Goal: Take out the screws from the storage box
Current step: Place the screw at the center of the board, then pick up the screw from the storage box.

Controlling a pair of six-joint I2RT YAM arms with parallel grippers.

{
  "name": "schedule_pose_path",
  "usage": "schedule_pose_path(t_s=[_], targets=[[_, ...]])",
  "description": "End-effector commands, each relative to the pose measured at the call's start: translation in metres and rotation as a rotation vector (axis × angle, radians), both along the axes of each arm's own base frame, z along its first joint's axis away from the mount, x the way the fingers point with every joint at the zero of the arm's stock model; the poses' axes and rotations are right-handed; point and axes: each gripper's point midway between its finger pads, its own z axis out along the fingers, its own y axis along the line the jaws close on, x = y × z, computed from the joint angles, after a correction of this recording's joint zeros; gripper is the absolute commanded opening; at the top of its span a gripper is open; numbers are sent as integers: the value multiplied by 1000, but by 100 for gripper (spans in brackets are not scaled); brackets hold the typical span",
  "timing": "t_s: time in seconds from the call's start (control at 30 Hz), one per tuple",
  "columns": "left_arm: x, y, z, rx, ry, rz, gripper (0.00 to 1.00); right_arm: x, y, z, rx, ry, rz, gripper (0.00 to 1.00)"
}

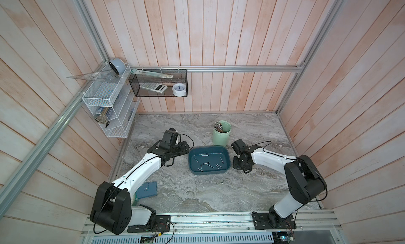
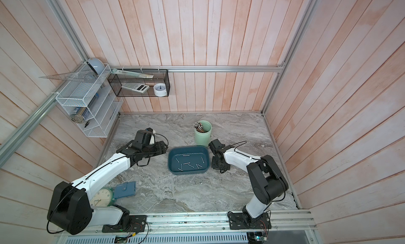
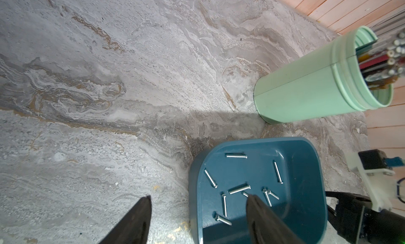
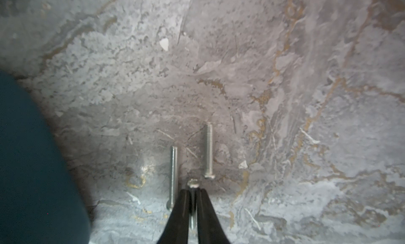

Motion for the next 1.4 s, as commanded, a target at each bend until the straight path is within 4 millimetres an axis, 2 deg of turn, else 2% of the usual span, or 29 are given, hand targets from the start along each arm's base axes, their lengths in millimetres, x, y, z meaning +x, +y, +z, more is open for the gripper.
schedule_pose_path(t_s=[0.0, 0.17, 0.4, 0.57, 0.67, 0.73, 0.83, 0.93, 1.0, 1.1, 1.2, 1.37], targets=[[5, -2, 8, 10, -21, -9, 74, 2, -1, 5, -1, -2, -3, 19], [5, -2, 9, 11, -25, -10, 74, 4, -1, 22, 12, -39, -4, 22], [7, 2, 13, 21, -44, 6, 74, 9, 5, 74, 91, -180, 39, 21], [7, 5, 16, 30, -60, 17, 74, 9, 39, 104, 294, -257, 126, 27], [8, 8, 16, 43, -66, 30, 74, 11, 61, 117, 324, -282, 171, 28], [9, 11, 17, 58, -72, 42, 74, 10, 83, 123, 312, -291, 236, 28], [9, 14, 18, 61, -79, 48, 74, 8, 124, 125, 266, -289, 378, 30], [10, 19, 22, 65, -99, 66, 74, 3, 168, 118, 268, -226, 513, 37], [10, 22, 25, 66, -114, 81, 74, 4, 194, 110, 281, -197, 568, 38], [11, 26, 27, 63, -125, 94, 74, 11, 219, 95, 276, -157, 597, 37], [12, 27, 28, 62, -122, 101, 74, 19, 234, 74, 248, -110, 611, 36], [12, 29, 28, 57, -120, 110, 74, 26, 253, 55, 215, -65, 637, 32]])
